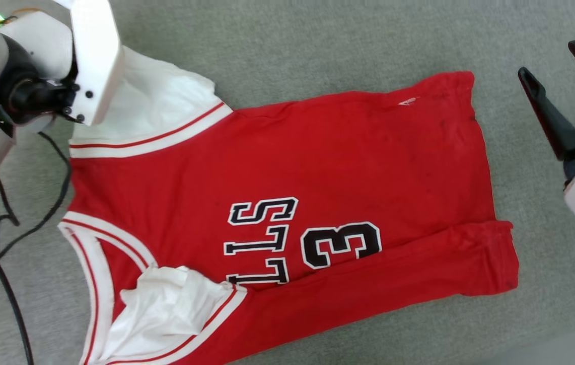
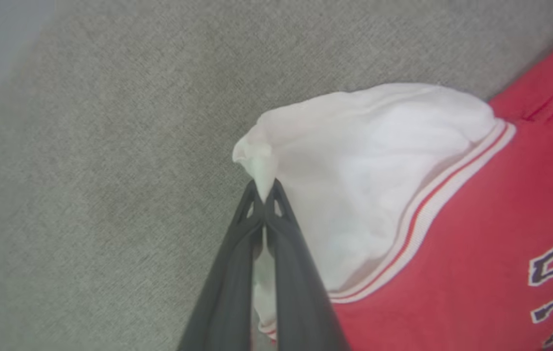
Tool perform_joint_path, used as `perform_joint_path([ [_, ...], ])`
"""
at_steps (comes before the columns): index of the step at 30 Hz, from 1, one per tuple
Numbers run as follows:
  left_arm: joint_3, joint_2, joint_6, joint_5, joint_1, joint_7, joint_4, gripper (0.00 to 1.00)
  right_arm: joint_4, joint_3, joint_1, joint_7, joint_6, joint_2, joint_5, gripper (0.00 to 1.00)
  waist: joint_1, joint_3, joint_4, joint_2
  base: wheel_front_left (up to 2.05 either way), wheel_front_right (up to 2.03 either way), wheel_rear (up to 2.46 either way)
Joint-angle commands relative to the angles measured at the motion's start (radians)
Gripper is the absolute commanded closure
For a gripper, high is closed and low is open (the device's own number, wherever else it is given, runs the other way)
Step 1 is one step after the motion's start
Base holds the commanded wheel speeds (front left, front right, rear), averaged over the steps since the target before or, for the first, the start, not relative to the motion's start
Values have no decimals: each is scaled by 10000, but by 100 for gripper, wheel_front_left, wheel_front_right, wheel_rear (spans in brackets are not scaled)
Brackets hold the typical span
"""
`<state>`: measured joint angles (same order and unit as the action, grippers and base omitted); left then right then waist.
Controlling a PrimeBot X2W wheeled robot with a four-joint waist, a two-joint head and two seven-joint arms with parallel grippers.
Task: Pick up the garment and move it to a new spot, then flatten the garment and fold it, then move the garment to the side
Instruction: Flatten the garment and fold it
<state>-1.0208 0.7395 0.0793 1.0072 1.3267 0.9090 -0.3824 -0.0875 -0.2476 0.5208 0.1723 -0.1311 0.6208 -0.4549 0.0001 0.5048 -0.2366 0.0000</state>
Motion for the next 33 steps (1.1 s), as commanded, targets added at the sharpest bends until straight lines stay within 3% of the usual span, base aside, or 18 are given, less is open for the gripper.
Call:
perform_joint_path([
  [1, -20, -90, 59, -23, -170, -114, 72, 100, 141, -236, 389, 541, 5, 332, -292, 0, -1, -290, 294, 0, 0, 0, 0],
  [9, -62, -351, 229, -109, 68, -519, 652, 100, 1138, -2783, 2728, 5174, 7, 2173, -2856, 0, -1, -312, 874, 0, 0, 0, 0],
  [14, -107, -478, 269, -257, 285, -639, 1049, 100, 2050, -3868, 3913, 6790, 5, 2270, -3667, 0, -1, -8, 1257, 0, 0, 0, 0],
  [18, -166, -574, 308, -436, 450, -785, 1321, 100, 2749, -4450, 4526, 7232, 5, 2070, -3787, 0, -1, 268, 1555, 0, 0, 0, 0],
  [26, -244, -789, 356, -559, 547, -1074, 1631, 100, 4216, -5476, 4280, 6840, 4, 1383, -4302, 0, -1, 646, 2006, 0, 0, 0, 0],
  [32, -288, -756, 393, -497, 358, -1305, 1662, 100, 4486, -6197, 4049, 6291, -12, 1322, -4744, 0, -1, 570, 2011, 0, 0, 0, 0],
  [33, -304, -740, 404, -472, 299, -1355, 1641, 100, 4515, -6204, 4131, 6026, -10, 1350, -4748, 94, -1, 505, 2004, 0, 0, 0, 0],
])
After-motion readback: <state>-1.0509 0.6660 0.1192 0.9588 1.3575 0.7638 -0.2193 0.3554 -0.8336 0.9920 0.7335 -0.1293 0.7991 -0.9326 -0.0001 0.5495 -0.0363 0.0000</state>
